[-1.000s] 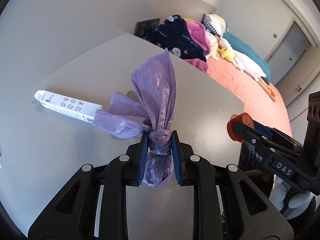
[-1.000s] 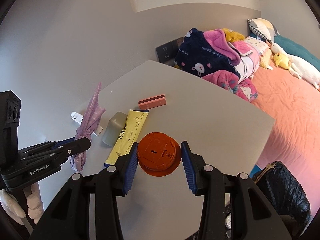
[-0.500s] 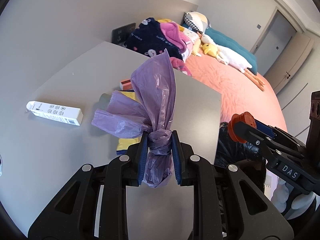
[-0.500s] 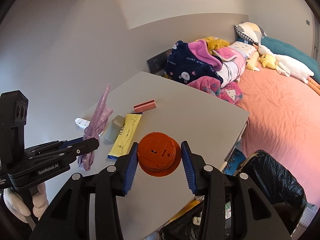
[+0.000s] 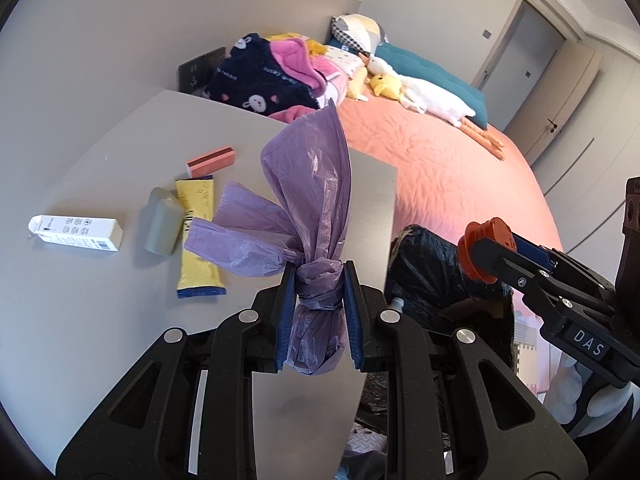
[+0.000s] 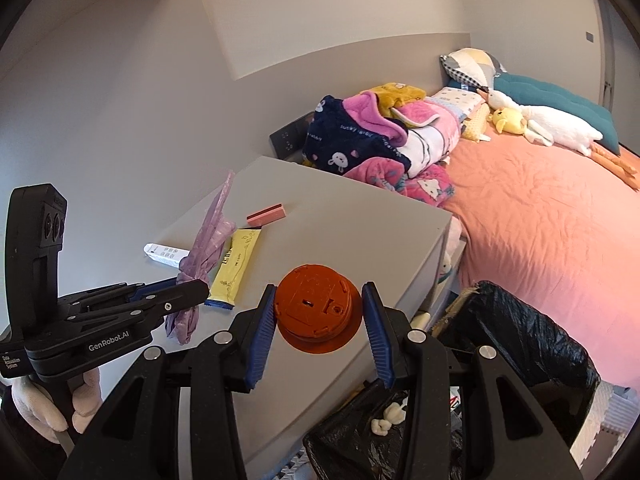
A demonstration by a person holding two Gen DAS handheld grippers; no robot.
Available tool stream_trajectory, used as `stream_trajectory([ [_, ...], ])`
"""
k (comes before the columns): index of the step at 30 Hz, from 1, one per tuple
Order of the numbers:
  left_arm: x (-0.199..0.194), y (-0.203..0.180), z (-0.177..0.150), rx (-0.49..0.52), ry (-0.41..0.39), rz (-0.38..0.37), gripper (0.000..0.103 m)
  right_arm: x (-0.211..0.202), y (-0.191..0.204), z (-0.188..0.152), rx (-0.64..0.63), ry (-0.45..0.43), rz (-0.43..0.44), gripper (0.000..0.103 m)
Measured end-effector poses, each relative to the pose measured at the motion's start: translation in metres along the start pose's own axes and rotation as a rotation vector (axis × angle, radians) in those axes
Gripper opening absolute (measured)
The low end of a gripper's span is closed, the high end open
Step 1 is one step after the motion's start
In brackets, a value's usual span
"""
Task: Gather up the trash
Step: 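Carry the purple bag and orange lid over the trash bin and release both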
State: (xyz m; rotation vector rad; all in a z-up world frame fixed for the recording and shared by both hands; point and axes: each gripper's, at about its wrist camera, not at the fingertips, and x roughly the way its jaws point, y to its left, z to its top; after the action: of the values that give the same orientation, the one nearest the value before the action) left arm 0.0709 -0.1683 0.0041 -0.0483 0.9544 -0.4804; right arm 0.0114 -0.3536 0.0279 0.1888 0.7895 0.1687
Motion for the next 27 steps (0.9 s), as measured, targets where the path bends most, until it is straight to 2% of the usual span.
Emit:
stream_trajectory([
  [27,0.019,-0.101,-0.01,0.189,0.054,-0.136,0.022,-0.07,-0.074,-0.033,0.156,-0.083,-0.139,0.044],
])
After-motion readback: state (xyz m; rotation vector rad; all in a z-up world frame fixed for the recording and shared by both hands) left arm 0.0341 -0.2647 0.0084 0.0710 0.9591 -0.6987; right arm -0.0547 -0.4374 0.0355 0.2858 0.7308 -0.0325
